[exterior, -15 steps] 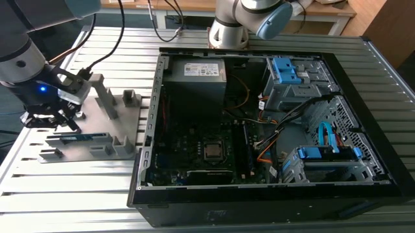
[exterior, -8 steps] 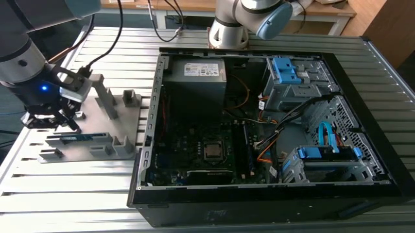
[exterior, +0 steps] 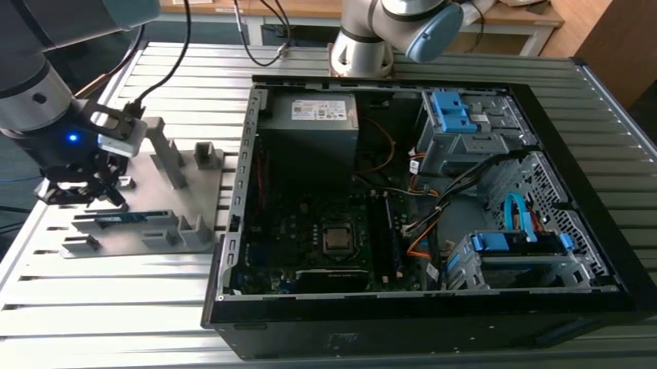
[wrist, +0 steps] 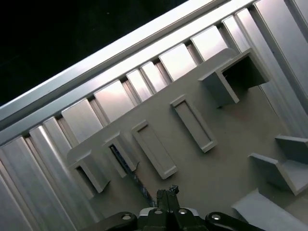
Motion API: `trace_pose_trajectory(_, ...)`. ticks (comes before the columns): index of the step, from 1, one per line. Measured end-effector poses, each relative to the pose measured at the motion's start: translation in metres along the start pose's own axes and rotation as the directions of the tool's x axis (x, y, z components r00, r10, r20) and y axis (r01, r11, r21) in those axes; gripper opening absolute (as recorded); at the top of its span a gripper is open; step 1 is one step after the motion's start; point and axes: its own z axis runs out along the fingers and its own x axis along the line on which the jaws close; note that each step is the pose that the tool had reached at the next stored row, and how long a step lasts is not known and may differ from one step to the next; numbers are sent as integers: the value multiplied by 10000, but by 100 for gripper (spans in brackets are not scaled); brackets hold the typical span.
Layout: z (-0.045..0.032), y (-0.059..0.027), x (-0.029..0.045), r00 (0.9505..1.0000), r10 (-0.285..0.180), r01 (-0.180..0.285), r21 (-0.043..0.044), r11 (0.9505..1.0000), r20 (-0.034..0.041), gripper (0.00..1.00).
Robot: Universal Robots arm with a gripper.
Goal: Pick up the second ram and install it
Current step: 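Pick up the second ram and move it above second insertion slot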
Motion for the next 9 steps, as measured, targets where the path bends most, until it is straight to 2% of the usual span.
trace_pose_trajectory(5,0,0,0,9983,-588,588,-17,9983,6,10)
trace_pose_trajectory(9,0,0,0,9942,-1079,1079,-32,9942,12,10)
